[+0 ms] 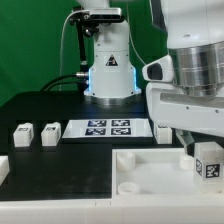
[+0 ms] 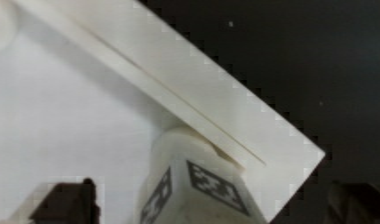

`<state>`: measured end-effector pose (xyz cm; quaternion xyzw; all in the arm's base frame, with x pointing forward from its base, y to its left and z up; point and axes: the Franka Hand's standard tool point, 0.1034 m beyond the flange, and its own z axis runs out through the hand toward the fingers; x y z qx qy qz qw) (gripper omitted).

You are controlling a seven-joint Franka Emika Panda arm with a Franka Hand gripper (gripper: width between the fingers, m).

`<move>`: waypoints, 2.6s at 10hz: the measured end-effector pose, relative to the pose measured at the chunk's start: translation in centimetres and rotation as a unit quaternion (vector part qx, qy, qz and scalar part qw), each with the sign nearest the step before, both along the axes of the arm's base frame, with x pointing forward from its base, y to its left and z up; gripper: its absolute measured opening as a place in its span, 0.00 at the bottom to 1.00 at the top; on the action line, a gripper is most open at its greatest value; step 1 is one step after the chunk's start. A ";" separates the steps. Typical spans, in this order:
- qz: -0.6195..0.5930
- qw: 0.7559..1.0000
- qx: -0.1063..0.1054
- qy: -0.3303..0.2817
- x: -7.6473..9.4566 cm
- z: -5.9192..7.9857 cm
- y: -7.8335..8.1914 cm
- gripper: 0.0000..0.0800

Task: Assemble one leg

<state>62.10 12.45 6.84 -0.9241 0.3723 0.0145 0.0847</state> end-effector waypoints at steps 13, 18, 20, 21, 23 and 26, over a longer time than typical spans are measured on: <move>0.238 0.969 -0.044 -0.041 0.6 0.7 -1.7 0.36; -0.069 0.998 -0.010 0.005 0.4 0.7 -1.8 0.36; -0.200 0.979 0.014 0.029 0.4 0.7 -1.4 0.37; -0.270 0.962 0.021 0.043 0.4 0.6 -1.3 0.37; -0.421 0.903 0.035 0.071 0.5 0.6 -1.1 0.37; -0.556 0.826 0.034 0.090 0.7 0.7 -1.6 0.37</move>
Offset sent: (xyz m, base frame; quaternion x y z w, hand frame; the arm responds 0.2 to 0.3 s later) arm 0.0005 -0.0080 0.0185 -0.0637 0.0066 -0.4790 0.8755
